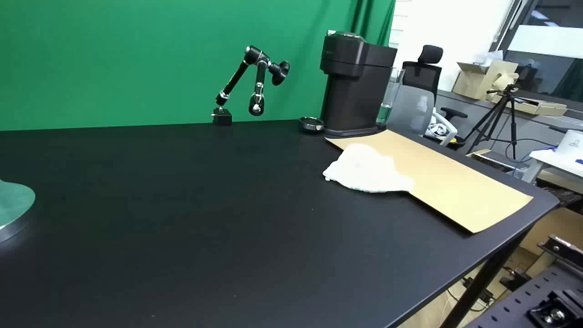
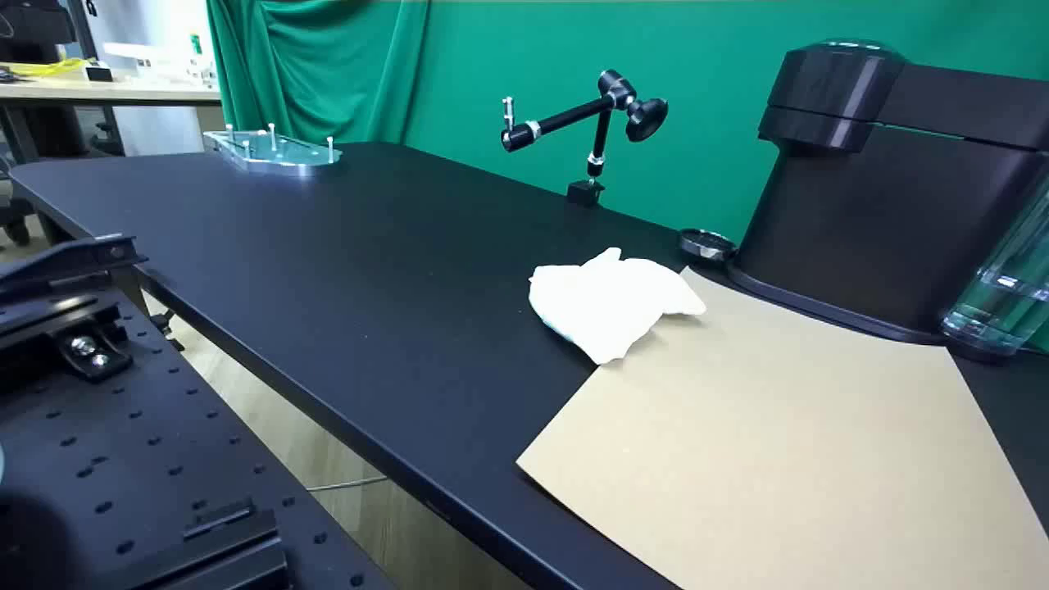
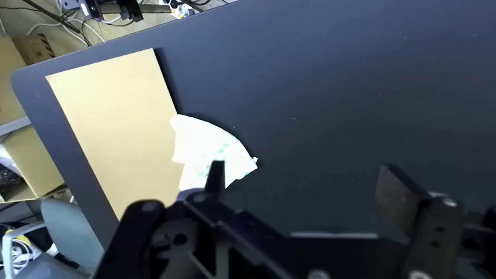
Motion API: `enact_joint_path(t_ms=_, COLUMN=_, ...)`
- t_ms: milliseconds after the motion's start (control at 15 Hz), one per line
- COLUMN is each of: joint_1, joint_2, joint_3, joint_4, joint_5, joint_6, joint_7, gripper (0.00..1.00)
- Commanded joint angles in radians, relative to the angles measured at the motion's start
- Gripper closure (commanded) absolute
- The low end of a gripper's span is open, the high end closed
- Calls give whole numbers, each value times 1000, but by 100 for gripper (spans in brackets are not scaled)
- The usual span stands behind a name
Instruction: Hang the cloth on the black stand
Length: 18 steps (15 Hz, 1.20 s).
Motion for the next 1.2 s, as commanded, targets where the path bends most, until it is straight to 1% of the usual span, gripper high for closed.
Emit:
enact_joint_path(t_ms=0, joint_1=42, joint_2=15, joint_3=-36, joint_4=1, joint_5=-27, joint_6=-2, joint_7=24, gripper=0)
enact_joint_path(t_ms=667, joint_1=41, joint_2=18, joint_3=-30, joint_4=-1, joint_5=-39, joint_6=11, joint_7=22, gripper=0)
enact_joint_path(t_ms=800, joint_1=39, joint_2=31, joint_3=-60, joint_4=-16, joint_5=-58, joint_6=62, joint_7=-8, gripper=0)
enact_joint_path(t_ms=867, joint_1=43, joint_2=42, joint_3=-89, joint_4=-27, joint_5=-76, joint_6=97, joint_7=-52, gripper=0)
enact_joint_path(t_ms=1000, joint_1=39, joint_2=56, joint_3=-159, joint_4=-61, joint_5=-121, joint_6=198, joint_7=-167, gripper=0)
enact_joint_path(t_ms=1133, joint_1=30, joint_2=67, joint_3=-249, joint_4=-101, joint_5=-152, joint_6=326, joint_7=-303, gripper=0)
